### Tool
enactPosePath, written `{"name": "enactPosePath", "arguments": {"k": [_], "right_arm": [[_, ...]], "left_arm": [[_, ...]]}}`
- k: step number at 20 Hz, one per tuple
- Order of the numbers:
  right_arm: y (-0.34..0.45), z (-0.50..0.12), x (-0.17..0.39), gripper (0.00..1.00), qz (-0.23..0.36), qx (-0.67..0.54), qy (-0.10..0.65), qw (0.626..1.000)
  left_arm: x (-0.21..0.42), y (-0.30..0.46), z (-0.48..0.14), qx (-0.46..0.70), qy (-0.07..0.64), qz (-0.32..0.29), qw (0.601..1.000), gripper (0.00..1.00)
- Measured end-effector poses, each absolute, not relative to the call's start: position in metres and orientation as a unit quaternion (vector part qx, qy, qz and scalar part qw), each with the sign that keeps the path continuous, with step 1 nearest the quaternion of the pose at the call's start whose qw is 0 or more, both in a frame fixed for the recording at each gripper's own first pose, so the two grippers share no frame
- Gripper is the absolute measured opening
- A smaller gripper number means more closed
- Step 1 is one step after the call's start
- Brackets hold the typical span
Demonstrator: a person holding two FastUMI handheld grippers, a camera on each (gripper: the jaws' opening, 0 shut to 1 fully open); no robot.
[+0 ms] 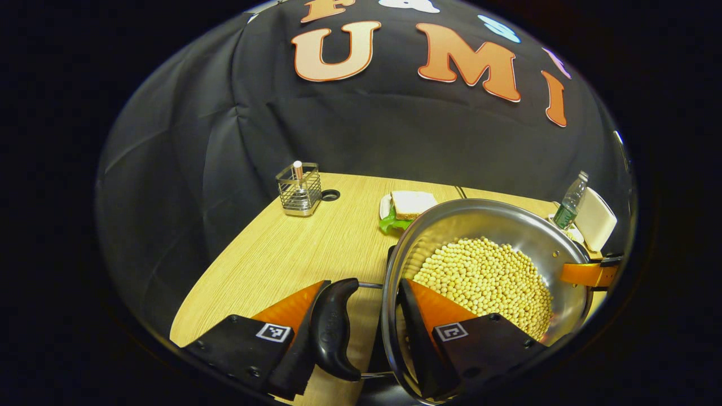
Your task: First push the handle of the pot to place it horizontally, then grasp the pot with both hands and set it on the induction cooktop.
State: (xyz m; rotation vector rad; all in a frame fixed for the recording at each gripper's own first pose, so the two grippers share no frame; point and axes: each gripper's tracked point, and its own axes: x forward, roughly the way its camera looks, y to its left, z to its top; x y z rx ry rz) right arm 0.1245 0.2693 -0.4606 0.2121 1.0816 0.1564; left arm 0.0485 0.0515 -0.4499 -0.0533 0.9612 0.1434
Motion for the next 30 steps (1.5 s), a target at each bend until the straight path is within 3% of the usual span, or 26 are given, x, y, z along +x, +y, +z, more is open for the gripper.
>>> {"name": "enactPosePath", "arguments": {"k": [5, 6, 7, 12, 16, 19, 22, 28, 30], "right_arm": [[0.268, -0.457, 0.128, 0.52, 0.075, 0.098, 0.512, 0.85], [0.268, -0.457, 0.127, 0.47, 0.074, 0.098, 0.512, 0.85], [0.269, -0.457, 0.127, 0.52, 0.074, 0.099, 0.512, 0.85], [0.268, -0.451, 0.129, 0.55, 0.081, 0.098, 0.498, 0.858], [0.268, -0.444, 0.125, 0.62, 0.093, 0.117, 0.498, 0.854], [0.246, -0.415, 0.14, 0.67, 0.078, 0.103, 0.444, 0.887], [0.228, -0.377, 0.145, 0.72, 0.069, 0.108, 0.396, 0.909], [0.161, -0.299, 0.139, 0.75, 0.03, 0.08, 0.288, 0.954], [0.142, -0.274, 0.132, 0.76, 0.019, 0.073, 0.256, 0.964]], "left_arm": [[0.05, 0.052, -0.449, -0.034, 0.466, 0.069, 0.881, 0.78], [0.048, 0.052, -0.451, -0.034, 0.468, 0.069, 0.881, 0.78], [0.049, 0.052, -0.452, -0.034, 0.467, 0.067, 0.881, 0.78], [0.043, 0.051, -0.461, -0.045, 0.477, 0.068, 0.875, 0.79], [0.053, 0.058, -0.445, 0.008, 0.46, 0.072, 0.885, 0.87], [0.059, 0.06, -0.426, 0.008, 0.438, 0.084, 0.895, 0.83], [0.064, 0.071, -0.4, -0.002, 0.41, 0.11, 0.905, 0.86], [0.066, 0.079, -0.321, -0.008, 0.344, 0.134, 0.929, 0.89], [0.067, 0.068, -0.283, -0.016, 0.311, 0.13, 0.941, 0.86]]}}
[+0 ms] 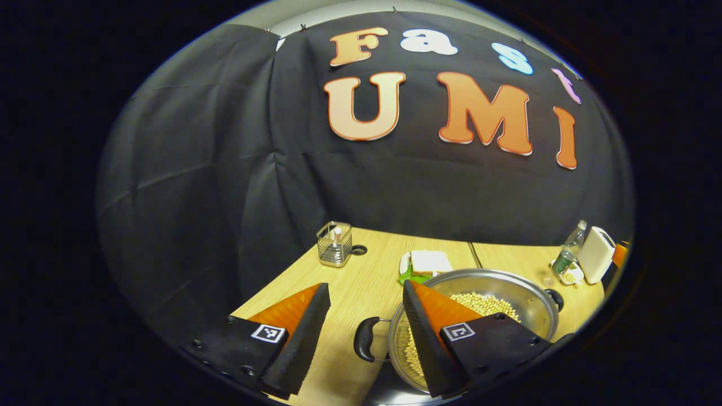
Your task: First push the handle of the pot to place it horizontally, then grasp the pot with both hands and set it on the induction cooktop.
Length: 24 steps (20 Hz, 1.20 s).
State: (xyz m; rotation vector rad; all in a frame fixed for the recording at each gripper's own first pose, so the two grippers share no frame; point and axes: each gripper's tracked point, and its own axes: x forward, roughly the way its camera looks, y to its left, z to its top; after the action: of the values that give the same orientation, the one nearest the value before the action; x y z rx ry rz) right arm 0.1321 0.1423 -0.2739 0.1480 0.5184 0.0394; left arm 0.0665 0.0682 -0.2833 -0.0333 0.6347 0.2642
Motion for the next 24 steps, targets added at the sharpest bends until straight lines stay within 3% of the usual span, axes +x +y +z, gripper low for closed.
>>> {"name": "enactPosePath", "arguments": {"k": [6, 8, 11, 12, 14, 15, 17, 18, 19, 24], "right_arm": [[0.094, -0.201, 0.102, 0.76, 0.001, 0.066, 0.183, 0.981], [0.075, -0.183, 0.091, 0.76, -0.013, 0.037, 0.16, 0.986], [0.054, -0.141, 0.076, 0.84, -0.022, 0.006, 0.109, 0.994], [0.049, -0.127, 0.07, 0.79, -0.026, 0.001, 0.095, 0.995], [0.037, -0.109, 0.062, 0.84, -0.033, -0.003, 0.083, 0.996], [0.028, -0.101, 0.058, 0.81, -0.042, -0.004, 0.076, 0.996], [0.008, -0.092, 0.053, 0.82, -0.063, -0.012, 0.068, 0.996], [0.003, -0.087, 0.049, 0.87, -0.067, -0.013, 0.064, 0.996], [0.001, -0.082, 0.045, 0.84, -0.065, -0.01, 0.06, 0.996], [-0.016, -0.05, 0.039, 0.88, -0.061, 0.0, 0.043, 0.997]], "left_arm": [[0.066, 0.02, -0.155, -0.029, 0.205, 0.086, 0.975, 0.86], [0.061, -0.005, -0.119, -0.03, 0.171, 0.06, 0.983, 0.96], [0.051, -0.032, -0.065, -0.034, 0.126, 0.033, 0.991, 0.97], [0.049, -0.041, -0.051, -0.032, 0.111, 0.024, 0.993, 0.96], [0.04, -0.053, -0.03, -0.007, 0.098, 0.008, 0.995, 0.96], [0.035, -0.054, -0.022, 0.009, 0.095, 0.012, 0.995, 0.97], [0.032, -0.057, 0.002, 0.019, 0.078, 0.022, 0.997, 0.97], [0.029, -0.061, 0.012, 0.01, 0.073, 0.02, 0.997, 0.97], [0.026, -0.062, 0.019, -0.002, 0.072, 0.016, 0.997, 0.97], [0.015, -0.044, 0.06, -0.053, 0.071, 0.029, 0.996, 0.97]]}}
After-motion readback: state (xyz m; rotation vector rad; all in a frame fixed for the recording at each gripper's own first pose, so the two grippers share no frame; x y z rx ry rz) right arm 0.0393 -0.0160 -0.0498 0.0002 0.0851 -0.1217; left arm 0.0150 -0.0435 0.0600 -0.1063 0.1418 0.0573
